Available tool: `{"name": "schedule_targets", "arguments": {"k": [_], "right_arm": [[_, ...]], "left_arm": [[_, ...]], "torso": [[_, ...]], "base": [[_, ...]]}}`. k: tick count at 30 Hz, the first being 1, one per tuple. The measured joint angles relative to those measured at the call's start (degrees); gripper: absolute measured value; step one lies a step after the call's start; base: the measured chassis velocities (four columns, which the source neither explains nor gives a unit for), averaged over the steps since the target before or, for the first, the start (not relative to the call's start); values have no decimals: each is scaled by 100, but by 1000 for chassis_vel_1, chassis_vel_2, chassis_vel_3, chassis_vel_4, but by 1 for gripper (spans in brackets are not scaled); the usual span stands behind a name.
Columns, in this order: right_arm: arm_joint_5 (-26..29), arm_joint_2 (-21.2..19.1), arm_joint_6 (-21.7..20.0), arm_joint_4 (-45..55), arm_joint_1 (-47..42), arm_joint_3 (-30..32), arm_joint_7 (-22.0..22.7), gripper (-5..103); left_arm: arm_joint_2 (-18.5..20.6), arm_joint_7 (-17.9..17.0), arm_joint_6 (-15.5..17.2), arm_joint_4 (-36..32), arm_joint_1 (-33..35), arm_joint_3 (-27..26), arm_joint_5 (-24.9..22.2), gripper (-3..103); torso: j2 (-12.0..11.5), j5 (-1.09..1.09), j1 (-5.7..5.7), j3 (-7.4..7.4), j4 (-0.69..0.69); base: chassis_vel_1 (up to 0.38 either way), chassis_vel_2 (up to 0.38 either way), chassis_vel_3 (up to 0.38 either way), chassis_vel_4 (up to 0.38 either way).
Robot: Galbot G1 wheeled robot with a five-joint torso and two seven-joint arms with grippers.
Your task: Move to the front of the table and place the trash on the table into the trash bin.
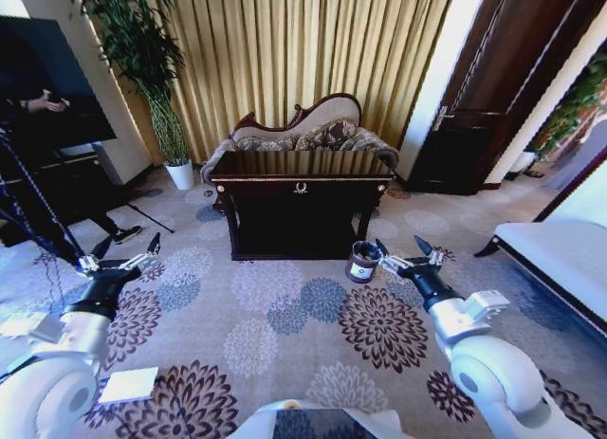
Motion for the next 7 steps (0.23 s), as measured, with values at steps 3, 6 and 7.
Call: {"name": "schedule_targets", "arguments": {"k": [3,6,7], "right_arm": [[0,0,-1,0,0,0,0,100],[0,0,-2,0,0,0,0,100],[0,0,-3,0,0,0,0,100]], "left_arm": [[0,-1,0,2,-1,-1,0,100],[0,-2,0,2,-1,-1,0,100],[0,-2,0,3,-1,-2,1,100]], "torso": [[0,0,0,0,0],[0,0,0,0,0],[0,0,0,0,0]], "base": [[0,0,0,0],[0,0,0,0],[0,0,0,0]]}}
